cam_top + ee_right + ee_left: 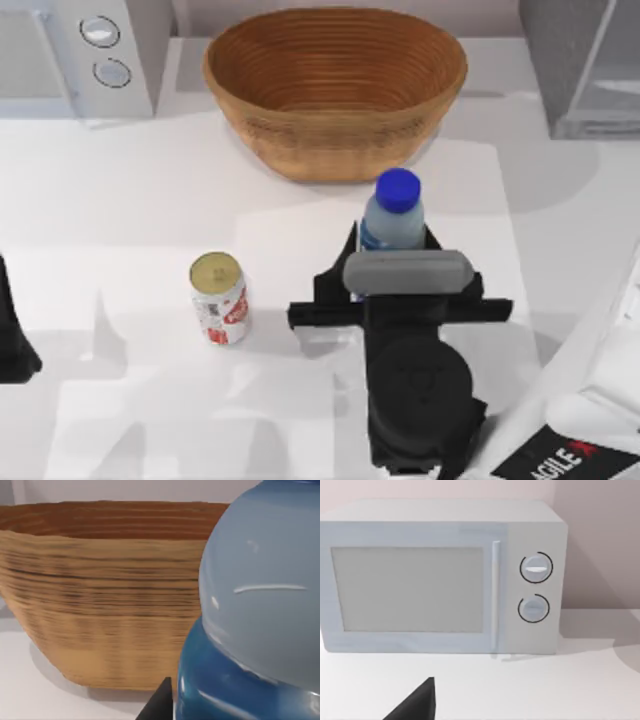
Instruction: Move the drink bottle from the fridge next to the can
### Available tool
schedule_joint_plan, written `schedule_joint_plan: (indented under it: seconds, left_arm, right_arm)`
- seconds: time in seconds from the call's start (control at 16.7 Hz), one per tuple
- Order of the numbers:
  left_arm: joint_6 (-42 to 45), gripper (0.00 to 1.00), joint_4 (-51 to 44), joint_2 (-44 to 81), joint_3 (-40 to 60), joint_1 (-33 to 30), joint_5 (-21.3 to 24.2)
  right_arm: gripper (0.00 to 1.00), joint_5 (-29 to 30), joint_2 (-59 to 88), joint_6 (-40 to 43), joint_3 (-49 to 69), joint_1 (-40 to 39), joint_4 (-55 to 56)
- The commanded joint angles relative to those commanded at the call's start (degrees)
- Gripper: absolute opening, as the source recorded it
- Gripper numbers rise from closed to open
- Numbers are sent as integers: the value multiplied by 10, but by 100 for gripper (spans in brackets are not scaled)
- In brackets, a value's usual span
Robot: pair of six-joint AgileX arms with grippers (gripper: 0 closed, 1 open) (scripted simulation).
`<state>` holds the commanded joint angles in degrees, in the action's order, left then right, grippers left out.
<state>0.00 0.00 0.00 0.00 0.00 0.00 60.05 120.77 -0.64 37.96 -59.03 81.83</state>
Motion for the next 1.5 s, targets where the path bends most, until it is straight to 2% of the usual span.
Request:
schedule_joint_plan:
  seconds: [0.36,1.14,1.5]
  left_arm:
    - [0,100,0,0,0,0,0]
    - [0,100,0,0,0,0,0]
    - [0,100,0,0,0,0,0]
  right_arm:
    - [0,2,2,1,0,-2,1]
    - [98,2,2,1,0,-2,1]
    - [100,2,2,1,0,-2,1]
